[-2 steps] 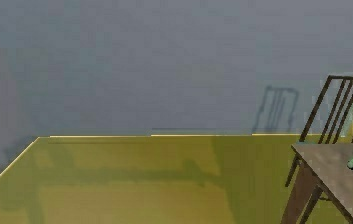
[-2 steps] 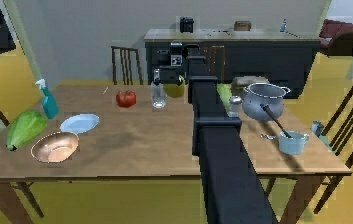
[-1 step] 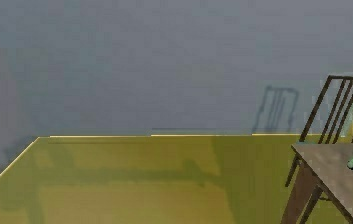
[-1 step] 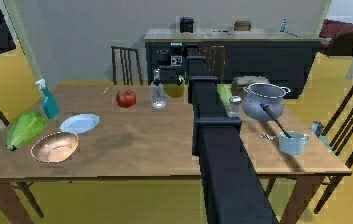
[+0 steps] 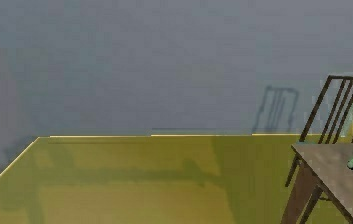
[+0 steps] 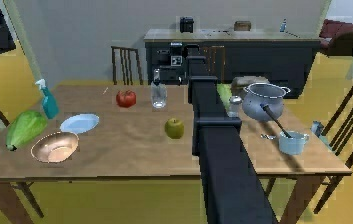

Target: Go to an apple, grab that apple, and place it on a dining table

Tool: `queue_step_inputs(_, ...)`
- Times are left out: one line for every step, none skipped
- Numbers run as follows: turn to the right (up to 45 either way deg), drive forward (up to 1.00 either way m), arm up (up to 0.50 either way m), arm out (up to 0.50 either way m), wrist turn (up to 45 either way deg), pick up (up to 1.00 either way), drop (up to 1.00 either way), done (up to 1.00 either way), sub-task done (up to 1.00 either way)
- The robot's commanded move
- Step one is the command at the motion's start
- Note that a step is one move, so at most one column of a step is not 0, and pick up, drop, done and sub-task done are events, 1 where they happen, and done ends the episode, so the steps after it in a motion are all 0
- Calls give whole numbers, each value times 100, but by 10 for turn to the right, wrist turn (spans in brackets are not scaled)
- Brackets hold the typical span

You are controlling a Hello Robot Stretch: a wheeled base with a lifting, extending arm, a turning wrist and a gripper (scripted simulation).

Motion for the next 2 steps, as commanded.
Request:
queue_step_inputs(0,0,0,-10,0,0,0,0,0)
queue_step_inputs(0,0,0,0,0,0,0,100,0)
